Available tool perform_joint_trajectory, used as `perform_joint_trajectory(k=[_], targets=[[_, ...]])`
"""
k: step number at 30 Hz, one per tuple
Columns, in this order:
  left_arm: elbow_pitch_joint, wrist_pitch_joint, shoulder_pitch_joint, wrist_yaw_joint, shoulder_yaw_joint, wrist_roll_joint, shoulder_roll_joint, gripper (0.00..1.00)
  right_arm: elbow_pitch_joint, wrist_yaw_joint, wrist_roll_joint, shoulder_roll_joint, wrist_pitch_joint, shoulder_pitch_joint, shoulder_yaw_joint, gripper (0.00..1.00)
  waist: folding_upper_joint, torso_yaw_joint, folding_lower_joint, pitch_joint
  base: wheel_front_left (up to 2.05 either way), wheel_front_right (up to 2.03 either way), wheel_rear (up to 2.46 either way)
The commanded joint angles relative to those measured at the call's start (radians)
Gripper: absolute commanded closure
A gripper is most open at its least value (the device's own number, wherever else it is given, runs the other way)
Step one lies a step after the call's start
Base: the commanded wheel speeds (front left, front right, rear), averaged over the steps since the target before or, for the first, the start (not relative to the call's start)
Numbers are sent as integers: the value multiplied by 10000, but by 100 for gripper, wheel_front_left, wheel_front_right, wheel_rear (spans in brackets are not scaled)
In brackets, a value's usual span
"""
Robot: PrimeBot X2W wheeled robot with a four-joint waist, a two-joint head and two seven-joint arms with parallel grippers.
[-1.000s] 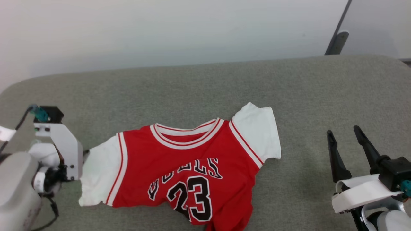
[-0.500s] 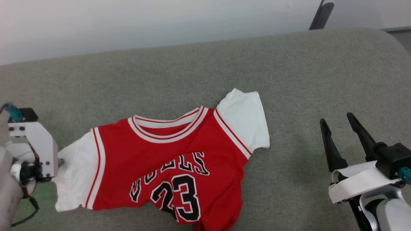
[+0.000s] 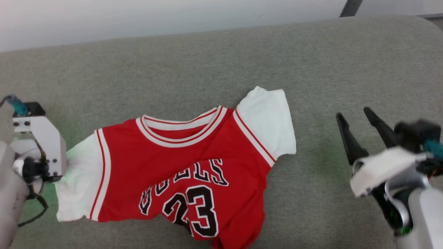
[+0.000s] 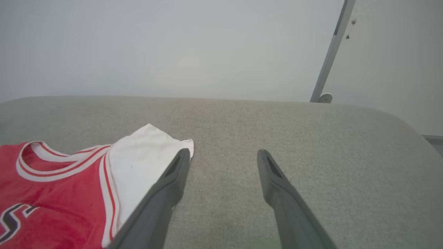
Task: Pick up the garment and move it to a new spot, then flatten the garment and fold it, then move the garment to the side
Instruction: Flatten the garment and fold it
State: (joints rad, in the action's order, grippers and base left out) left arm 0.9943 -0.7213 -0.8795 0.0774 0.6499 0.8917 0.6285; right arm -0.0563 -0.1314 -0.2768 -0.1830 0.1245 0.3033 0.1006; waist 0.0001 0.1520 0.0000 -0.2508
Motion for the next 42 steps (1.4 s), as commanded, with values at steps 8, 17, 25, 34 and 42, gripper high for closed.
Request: perform_joint_trajectory(k=[8, 17, 25, 34, 42], targets=[[161, 129, -477, 168, 290, -128, -795, 100, -1573, 14, -589, -121, 2480, 2205, 258, 0, -1, -670, 0, -491, 0, 0, 0], [418, 500, -1284, 352, 507, -290, -1364, 100, -4479, 14, -712, -210, 3950, 4594, 1000, 0, -1, -1352, 0, -932, 0, 0, 0], [836, 754, -1637, 447, 657, -232, -1763, 100, -7056, 13, -777, 36, 5011, 5889, 1326, 0, -1, -1763, 0, -1183, 0, 0, 0], [1274, 983, -1770, 503, 760, -35, -1990, 100, -8709, 10, -772, 60, 5765, 6308, 1571, 100, -1, -1912, 0, -1071, 0, 0, 0], [1374, 1876, -2737, 520, 774, -228, -1993, 100, -8097, 15, -1119, -222, 3606, 6902, 1445, 100, -1, -1837, 0, 45, 0, 0, 0]])
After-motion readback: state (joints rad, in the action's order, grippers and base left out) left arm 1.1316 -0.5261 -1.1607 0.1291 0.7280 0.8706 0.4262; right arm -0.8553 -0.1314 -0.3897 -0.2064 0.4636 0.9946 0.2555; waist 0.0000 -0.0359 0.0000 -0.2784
